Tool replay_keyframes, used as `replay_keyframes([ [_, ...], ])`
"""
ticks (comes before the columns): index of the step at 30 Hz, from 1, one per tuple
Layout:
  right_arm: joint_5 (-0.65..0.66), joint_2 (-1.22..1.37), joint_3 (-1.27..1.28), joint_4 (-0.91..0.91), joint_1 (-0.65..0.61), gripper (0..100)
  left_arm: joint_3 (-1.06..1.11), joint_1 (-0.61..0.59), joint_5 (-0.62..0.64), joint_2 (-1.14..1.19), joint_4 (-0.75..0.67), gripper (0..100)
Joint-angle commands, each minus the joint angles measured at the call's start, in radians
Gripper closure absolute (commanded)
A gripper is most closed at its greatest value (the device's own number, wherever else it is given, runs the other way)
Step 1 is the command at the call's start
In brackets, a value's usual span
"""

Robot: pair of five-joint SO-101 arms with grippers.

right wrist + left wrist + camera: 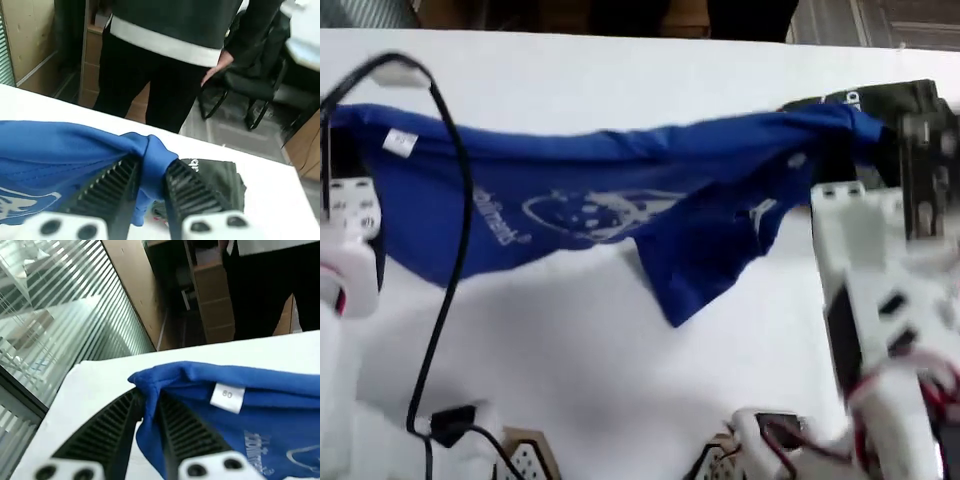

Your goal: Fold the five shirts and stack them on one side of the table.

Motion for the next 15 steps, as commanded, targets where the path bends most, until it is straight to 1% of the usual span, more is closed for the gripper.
replay_keyframes([
  [1,0.04,-0.058,0.005,0.019,-0.002,98.0,0.001,-0.012,0.006,-0.015,0.012,97],
  [5,0.084,-0.059,0.005,0.01,-0.002,98.0,-0.007,-0.006,0.009,-0.018,0.009,97],
  [12,0.212,-0.056,0.011,-0.122,0.005,98.0,0.002,-0.005,0.005,-0.009,0.009,97],
  [15,0.253,-0.056,0.012,-0.151,0.007,98.0,0.004,-0.005,-0.034,-0.008,0.009,97],
])
